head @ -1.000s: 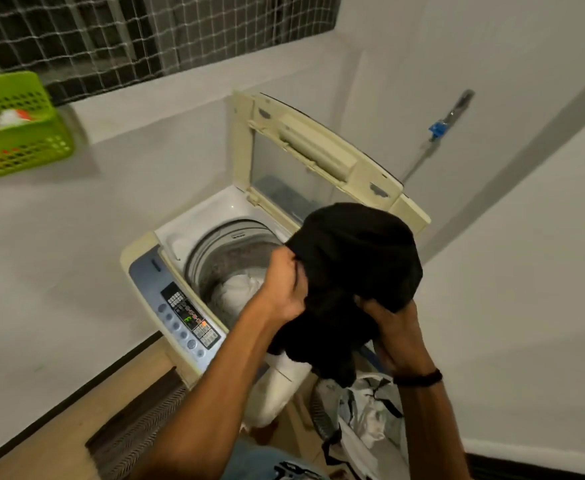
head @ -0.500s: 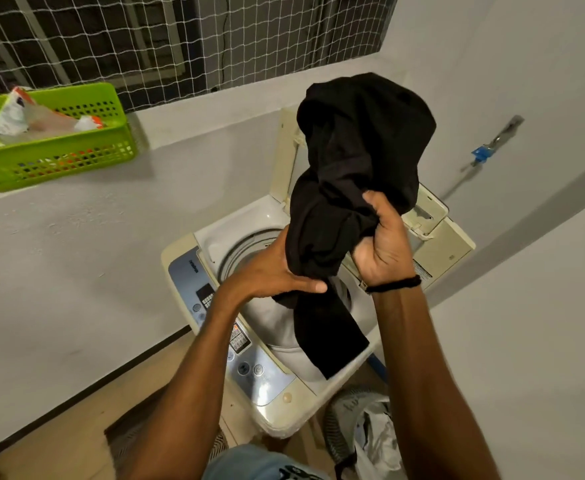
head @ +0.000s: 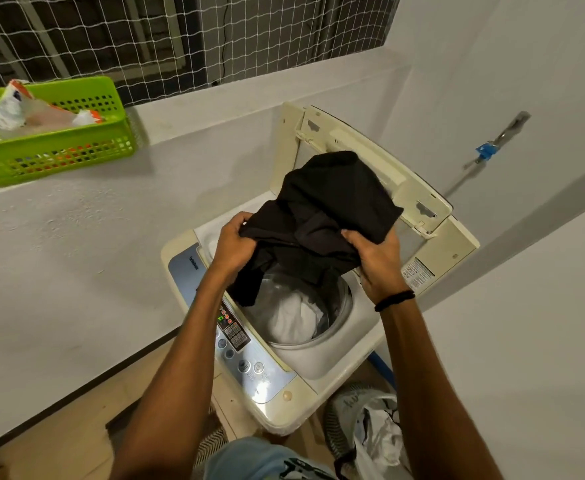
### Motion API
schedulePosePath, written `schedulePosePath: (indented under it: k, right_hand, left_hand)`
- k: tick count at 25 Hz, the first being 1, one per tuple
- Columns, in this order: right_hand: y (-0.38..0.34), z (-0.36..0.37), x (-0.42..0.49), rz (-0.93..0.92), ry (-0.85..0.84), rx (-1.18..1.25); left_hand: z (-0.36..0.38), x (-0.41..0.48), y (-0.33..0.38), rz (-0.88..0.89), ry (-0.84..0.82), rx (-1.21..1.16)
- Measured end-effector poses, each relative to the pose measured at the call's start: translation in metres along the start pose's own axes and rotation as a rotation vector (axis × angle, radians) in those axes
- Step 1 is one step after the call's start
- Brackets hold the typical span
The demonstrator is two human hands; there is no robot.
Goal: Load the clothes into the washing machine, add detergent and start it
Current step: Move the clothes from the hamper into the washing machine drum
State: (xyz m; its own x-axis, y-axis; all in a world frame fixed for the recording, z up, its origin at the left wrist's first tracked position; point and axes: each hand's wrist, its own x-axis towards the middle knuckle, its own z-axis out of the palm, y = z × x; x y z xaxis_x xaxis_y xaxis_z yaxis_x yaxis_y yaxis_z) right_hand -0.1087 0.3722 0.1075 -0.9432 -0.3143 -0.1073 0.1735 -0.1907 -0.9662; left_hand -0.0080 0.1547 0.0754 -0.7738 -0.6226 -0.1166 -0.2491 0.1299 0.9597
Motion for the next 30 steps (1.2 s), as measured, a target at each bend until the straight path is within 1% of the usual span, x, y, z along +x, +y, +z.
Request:
schedulePosePath:
  k: [3, 4, 6, 7, 10, 11, 14, 16, 19, 22, 24, 27, 29, 30]
  right_hand:
    - [0.036, -0.011, 0.003, 0.172, -0.108, -0.339]
    - [0.048, -0.019, 0.002, 0.235, -0.111, -0.468]
    - [0.068, -0.038, -0.002, 0.336, -0.051, -0.66]
    - [0.076, -0.048, -0.005, 0.369, -0.014, -0.664]
    - [0.092, -0.073, -0.018, 0.491, 0.058, -0.452]
    - [0.094, -0.081, -0.024, 0.517, 0.075, -0.42]
    - [0.104, -0.106, -0.045, 0.575, 0.109, -0.397]
    - [0.118, -0.129, -0.061, 0.638, 0.148, -0.385]
    - [0.15, -0.177, -0.093, 0.746, 0.183, -0.468]
    - [0.191, -0.234, -0.14, 0.883, 0.221, -0.554]
    - [0.241, -0.284, -0.176, 0.993, 0.26, -0.541]
    - [0.279, -0.33, -0.225, 1.119, 0.392, -0.433]
    - [0.286, -0.35, -0.243, 1.135, 0.422, -0.427]
    - [0.295, -0.364, -0.249, 1.155, 0.44, -0.41]
  left_hand:
    - [-0.002, 0.004, -0.032, -0.164, -0.205, 0.373]
    - [-0.003, 0.002, -0.043, -0.222, -0.25, 0.445]
    - [-0.005, -0.007, -0.061, -0.309, -0.255, 0.432]
    - [-0.005, -0.012, -0.068, -0.342, -0.24, 0.398]
    - [0.001, -0.027, -0.089, -0.388, -0.203, 0.368]
    - [0.006, -0.032, -0.095, -0.403, -0.198, 0.359]
    - [0.04, -0.06, -0.099, -0.389, -0.268, 0.397]
    - [0.075, -0.09, -0.101, -0.373, -0.377, 0.416]
    - [0.135, -0.14, -0.106, -0.281, -0.624, 0.428]
    - [0.189, -0.185, -0.112, -0.32, -0.834, 0.516]
    - [0.222, -0.206, -0.122, -0.327, -0.908, 0.588]
    - [0.27, -0.227, -0.145, -0.298, -1.031, 0.724]
    - [0.303, -0.235, -0.183, -0.33, -1.092, 0.844]
    - [0.32, -0.237, -0.222, -0.355, -1.108, 0.903]
